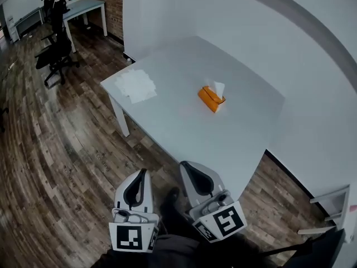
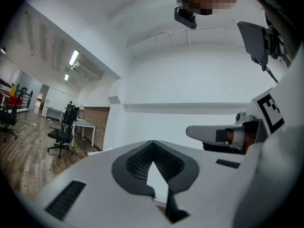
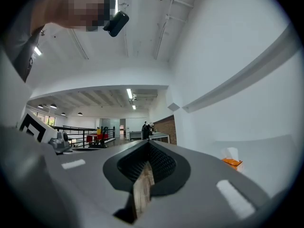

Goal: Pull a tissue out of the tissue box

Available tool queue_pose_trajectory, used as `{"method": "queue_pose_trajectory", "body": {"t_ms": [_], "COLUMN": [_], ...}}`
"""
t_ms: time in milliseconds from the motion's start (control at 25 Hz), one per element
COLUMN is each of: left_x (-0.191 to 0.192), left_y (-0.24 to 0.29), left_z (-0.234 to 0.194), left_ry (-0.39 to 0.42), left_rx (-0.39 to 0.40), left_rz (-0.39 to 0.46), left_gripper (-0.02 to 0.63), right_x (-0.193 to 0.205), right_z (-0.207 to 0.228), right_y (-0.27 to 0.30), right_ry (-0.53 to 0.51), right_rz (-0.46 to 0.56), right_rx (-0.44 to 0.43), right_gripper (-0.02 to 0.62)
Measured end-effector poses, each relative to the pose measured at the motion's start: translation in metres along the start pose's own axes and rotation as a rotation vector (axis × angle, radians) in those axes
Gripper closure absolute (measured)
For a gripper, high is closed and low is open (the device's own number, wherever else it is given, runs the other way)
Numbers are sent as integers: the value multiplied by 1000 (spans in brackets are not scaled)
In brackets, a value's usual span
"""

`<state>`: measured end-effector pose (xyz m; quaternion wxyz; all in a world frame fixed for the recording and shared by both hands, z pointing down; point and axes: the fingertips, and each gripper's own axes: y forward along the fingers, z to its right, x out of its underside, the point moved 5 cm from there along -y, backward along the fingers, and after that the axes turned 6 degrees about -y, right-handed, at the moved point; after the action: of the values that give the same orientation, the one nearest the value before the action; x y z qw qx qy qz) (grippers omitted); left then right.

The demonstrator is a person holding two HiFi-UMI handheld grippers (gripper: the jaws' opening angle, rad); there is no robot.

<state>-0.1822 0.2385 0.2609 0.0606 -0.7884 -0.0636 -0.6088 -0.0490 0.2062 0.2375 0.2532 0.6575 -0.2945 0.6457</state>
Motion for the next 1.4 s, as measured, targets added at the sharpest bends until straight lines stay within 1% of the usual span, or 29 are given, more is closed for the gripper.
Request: {"method": "queue_pose_trajectory", "body": {"t_ms": [240, 520, 680, 960, 1080, 1160, 1240, 1400], "left_x": [14, 26, 33, 28, 32, 39, 49, 76], "left_y": [64, 169, 230, 300, 327, 342, 357, 403], "left_z": [5, 19, 29, 59, 69, 73, 74, 71], "left_ry": [16, 46, 59, 86, 89, 88, 86, 70], "left_rx": [58, 134, 166, 257, 296, 325, 365, 424], "left_rz": [-34, -94, -106, -120, -134, -159, -202, -276], "left_gripper": [606, 606, 606, 606, 606, 606, 606, 606], "right_x": [22, 43, 60, 54, 53, 57, 62, 79], "right_z": [51, 136, 185, 247, 269, 283, 297, 327], "right_y": [23, 59, 76, 86, 91, 96, 103, 128], "right_ry": [30, 79, 98, 107, 105, 111, 115, 111], "right_rz": [-8, -28, -44, -25, -18, -20, -25, -50], "right_rx": [50, 116, 140, 205, 230, 251, 273, 311], "right_gripper": [594, 594, 594, 594, 594, 594, 594, 592]}}
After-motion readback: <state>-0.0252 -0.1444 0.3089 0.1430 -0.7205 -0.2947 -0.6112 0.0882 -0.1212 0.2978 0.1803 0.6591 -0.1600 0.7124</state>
